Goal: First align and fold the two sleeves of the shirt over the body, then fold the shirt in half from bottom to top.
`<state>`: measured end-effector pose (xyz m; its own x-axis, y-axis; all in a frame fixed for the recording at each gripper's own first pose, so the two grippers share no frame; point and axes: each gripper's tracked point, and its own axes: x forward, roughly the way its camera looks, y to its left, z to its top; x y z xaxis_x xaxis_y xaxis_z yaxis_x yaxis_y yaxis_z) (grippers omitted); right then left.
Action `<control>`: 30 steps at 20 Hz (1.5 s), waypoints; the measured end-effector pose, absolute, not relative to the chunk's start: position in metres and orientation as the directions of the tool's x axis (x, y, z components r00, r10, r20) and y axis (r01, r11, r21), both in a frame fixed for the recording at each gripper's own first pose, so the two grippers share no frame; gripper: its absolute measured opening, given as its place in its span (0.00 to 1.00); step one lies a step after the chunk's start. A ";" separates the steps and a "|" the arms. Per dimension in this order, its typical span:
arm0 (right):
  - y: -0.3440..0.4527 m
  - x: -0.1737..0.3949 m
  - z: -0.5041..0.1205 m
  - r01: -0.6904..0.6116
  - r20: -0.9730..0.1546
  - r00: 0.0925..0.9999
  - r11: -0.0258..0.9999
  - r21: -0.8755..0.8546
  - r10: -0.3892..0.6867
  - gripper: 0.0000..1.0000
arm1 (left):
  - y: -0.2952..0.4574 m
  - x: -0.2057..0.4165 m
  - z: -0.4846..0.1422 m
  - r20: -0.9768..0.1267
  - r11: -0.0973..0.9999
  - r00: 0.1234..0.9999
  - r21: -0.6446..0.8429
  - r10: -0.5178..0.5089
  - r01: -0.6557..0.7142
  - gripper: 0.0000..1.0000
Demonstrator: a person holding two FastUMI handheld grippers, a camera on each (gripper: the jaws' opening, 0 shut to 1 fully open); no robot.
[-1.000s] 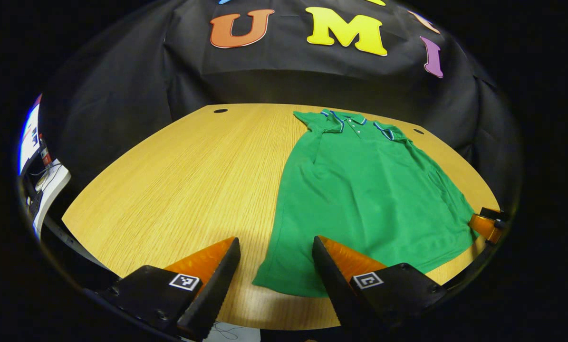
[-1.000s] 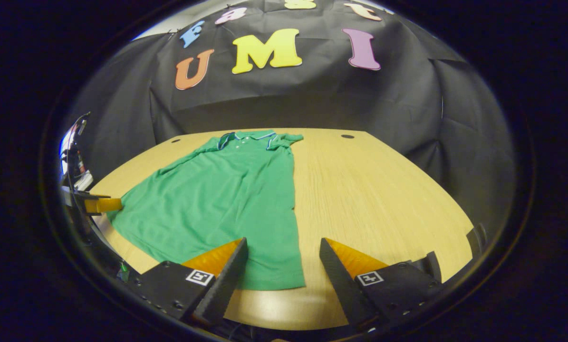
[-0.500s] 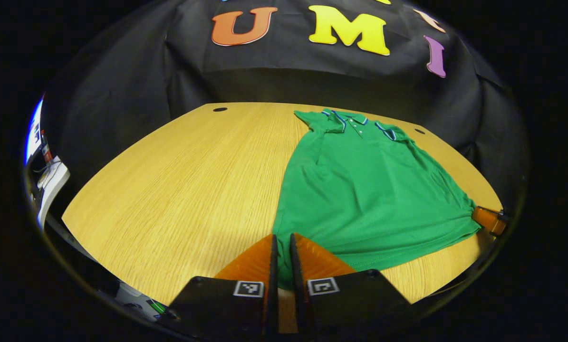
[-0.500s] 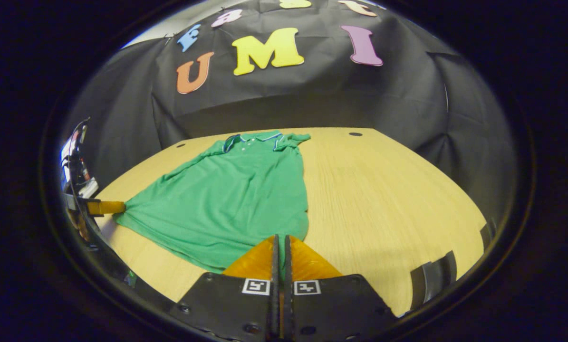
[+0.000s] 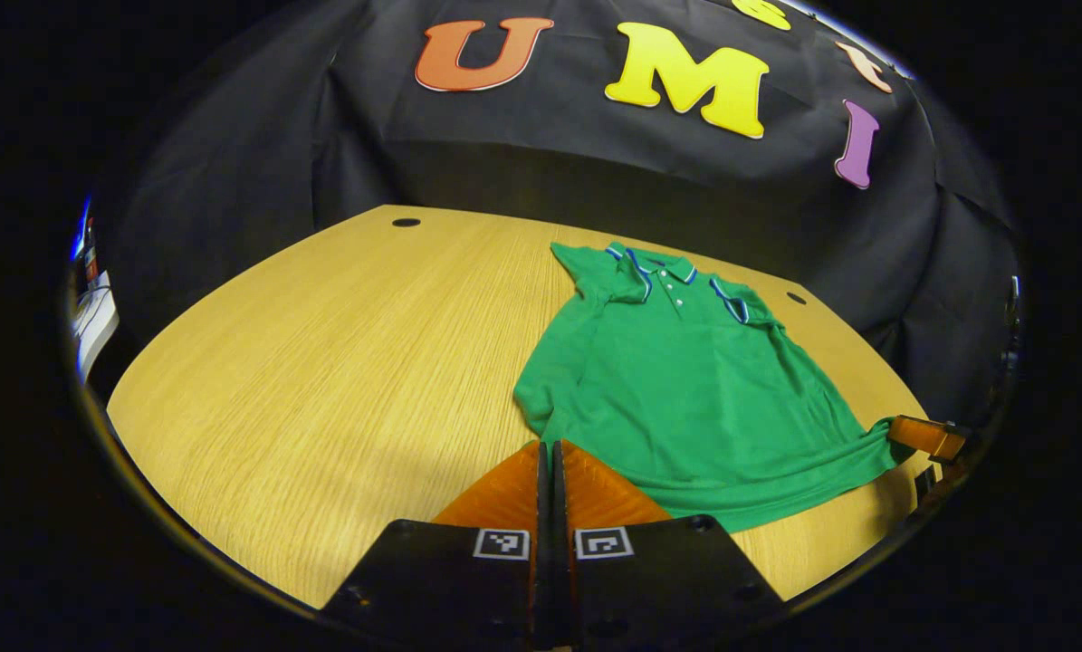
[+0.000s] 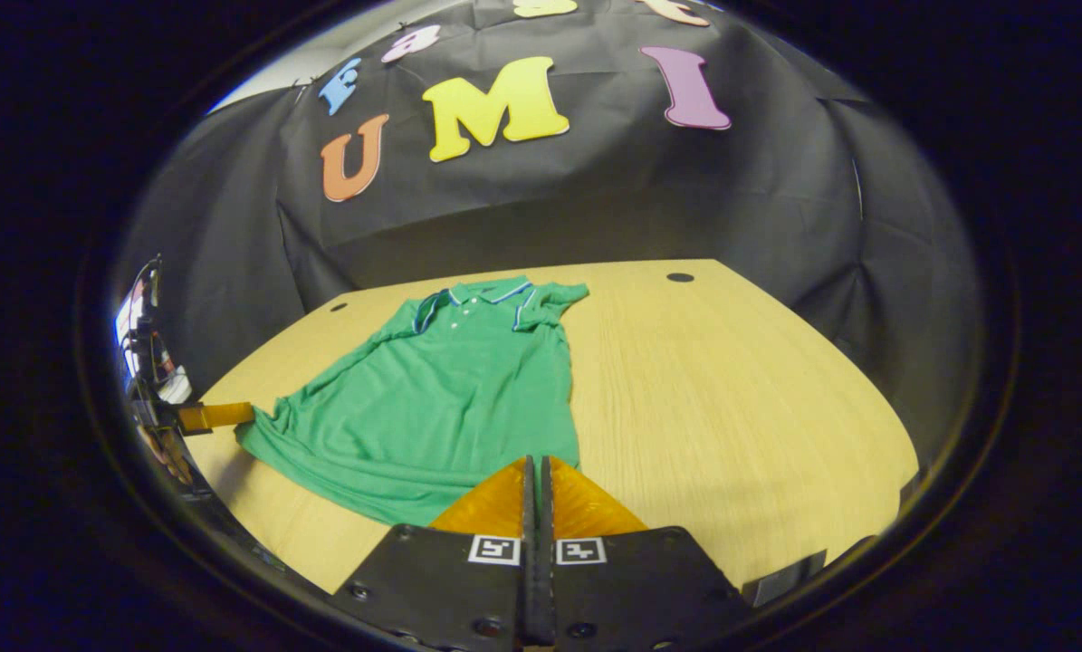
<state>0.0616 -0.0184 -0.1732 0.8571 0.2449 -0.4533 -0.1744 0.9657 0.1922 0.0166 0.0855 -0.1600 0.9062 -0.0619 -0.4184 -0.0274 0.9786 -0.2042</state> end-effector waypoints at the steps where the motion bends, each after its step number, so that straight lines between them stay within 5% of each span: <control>1: -0.018 0.070 -0.165 -0.180 -0.447 0.859 0.965 0.191 0.249 0.00 | 0.086 0.025 -0.149 -0.399 0.980 0.915 -0.199 -0.061 -0.021 0.06; 14: -0.001 0.214 -0.107 -0.218 -0.388 0.883 0.962 0.162 0.265 0.00 | 0.086 0.167 -0.061 -0.205 0.998 0.978 -0.048 -0.036 0.027 0.06; 30: 0.021 0.419 -0.029 -0.184 -0.215 0.956 0.979 0.085 0.199 0.00 | 0.081 0.367 -0.004 -0.067 0.995 0.997 -0.092 -0.039 0.033 0.06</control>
